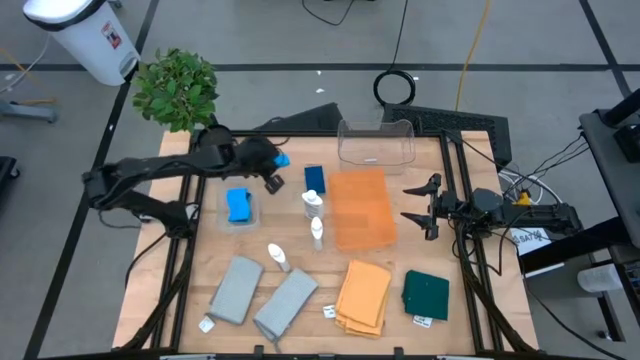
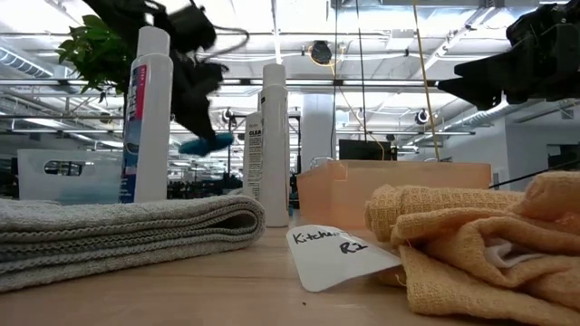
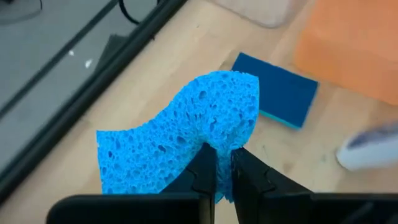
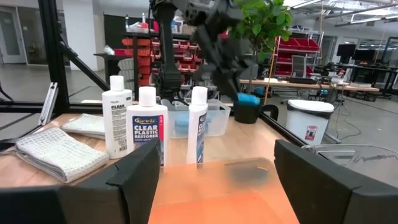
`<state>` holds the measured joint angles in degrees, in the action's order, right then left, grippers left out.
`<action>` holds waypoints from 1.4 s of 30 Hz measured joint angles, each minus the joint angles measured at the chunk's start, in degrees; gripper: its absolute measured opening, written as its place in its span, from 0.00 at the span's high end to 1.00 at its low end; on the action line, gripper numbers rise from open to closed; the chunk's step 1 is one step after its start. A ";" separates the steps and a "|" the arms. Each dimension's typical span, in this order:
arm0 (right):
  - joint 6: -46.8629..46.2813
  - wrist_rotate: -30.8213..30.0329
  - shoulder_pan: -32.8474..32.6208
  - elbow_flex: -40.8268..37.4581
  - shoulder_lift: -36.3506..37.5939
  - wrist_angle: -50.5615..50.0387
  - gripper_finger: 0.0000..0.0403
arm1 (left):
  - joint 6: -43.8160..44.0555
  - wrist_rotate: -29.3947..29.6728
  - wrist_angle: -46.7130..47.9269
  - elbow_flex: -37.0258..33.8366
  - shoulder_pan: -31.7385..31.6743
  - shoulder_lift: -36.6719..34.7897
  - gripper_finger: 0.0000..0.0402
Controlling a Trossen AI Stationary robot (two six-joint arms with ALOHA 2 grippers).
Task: Pick & Place Kitchen Items
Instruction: Put the blue sponge into the white bin
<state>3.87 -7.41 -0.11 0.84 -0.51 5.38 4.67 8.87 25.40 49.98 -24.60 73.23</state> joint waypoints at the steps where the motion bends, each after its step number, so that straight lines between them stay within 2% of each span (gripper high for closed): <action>1: 0.01 -0.01 0.00 0.00 0.00 -0.01 0.31 | -1.28 -0.03 1.66 0.05 0.17 -1.73 0.93; 5: 0.00 -0.01 -0.01 -0.02 0.00 0.01 0.31 | -7.85 -0.21 10.19 0.06 1.88 -7.97 0.94; 10: 0.01 -0.01 0.01 -0.02 0.00 -0.02 0.31 | -11.92 0.54 21.05 0.04 5.96 -13.57 0.93; 15: 0.00 -0.01 0.00 -0.02 0.00 0.01 0.31 | -13.68 -0.35 23.91 -3.20 10.94 -17.66 0.94; 20: 0.01 -0.01 0.01 -0.02 0.00 0.01 0.31 | -10.96 -0.29 22.20 -8.17 15.62 -18.99 0.92; 26: 0.00 -0.01 -0.01 -0.01 0.01 0.01 0.31 | -7.50 1.76 20.74 -9.74 19.89 -19.21 0.92; 32: 0.01 -0.01 0.01 -0.02 0.00 0.01 0.31 | 3.78 3.20 21.98 -9.38 21.61 -19.25 0.92; 37: 0.01 -0.01 -0.01 0.00 0.00 0.00 0.31 | 13.38 1.77 26.10 -9.30 21.79 -19.25 0.91; 42: 0.01 -0.01 0.00 -0.01 0.00 0.00 0.31 | 12.53 0.11 27.95 -9.51 22.42 -17.52 0.91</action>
<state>3.88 -7.42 -0.12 0.83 -0.51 5.38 17.20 8.98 53.36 40.47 -2.18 55.70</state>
